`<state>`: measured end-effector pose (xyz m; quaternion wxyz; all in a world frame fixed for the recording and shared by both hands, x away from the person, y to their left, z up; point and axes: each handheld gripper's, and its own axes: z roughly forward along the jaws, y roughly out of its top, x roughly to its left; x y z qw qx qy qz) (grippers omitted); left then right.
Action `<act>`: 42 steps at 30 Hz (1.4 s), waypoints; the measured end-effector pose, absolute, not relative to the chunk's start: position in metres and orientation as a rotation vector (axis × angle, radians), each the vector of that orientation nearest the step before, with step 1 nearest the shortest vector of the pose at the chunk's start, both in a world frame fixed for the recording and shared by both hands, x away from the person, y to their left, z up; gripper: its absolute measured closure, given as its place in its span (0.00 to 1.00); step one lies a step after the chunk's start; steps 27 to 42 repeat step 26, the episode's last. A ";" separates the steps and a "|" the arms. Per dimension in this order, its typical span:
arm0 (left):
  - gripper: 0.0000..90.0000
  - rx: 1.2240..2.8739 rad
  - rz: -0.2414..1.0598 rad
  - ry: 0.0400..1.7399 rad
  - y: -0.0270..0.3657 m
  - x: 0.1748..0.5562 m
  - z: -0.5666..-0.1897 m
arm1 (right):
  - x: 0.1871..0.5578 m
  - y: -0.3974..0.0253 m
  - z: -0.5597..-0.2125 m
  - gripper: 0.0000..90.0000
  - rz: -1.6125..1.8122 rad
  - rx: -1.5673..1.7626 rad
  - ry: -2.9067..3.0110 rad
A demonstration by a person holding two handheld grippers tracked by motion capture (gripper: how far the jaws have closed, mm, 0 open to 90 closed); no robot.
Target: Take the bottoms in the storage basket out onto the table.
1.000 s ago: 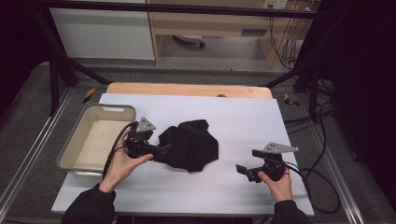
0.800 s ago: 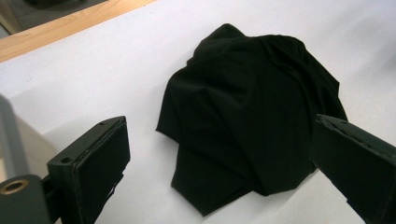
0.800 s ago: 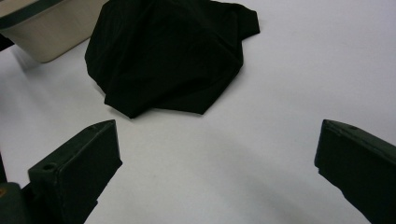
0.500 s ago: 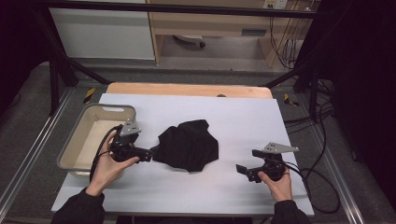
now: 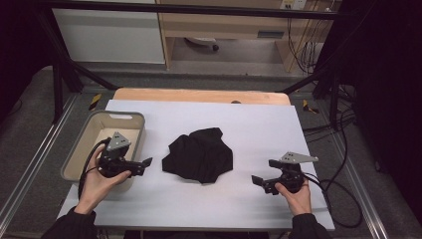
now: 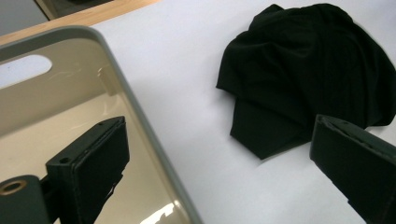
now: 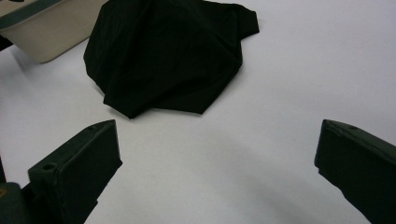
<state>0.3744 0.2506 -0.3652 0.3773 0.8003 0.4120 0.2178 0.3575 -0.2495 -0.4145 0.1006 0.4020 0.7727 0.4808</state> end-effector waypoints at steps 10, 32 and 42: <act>0.05 2.029 0.554 1.073 0.271 0.369 -0.375 | 0.358 -0.250 -0.415 0.01 1.425 1.194 2.283; 0.05 1.997 0.552 1.107 0.290 0.365 -0.384 | 0.358 -0.250 -0.416 0.01 1.423 1.196 2.287; 0.05 1.997 0.552 1.107 0.290 0.365 -0.384 | 0.358 -0.250 -0.416 0.01 1.423 1.196 2.287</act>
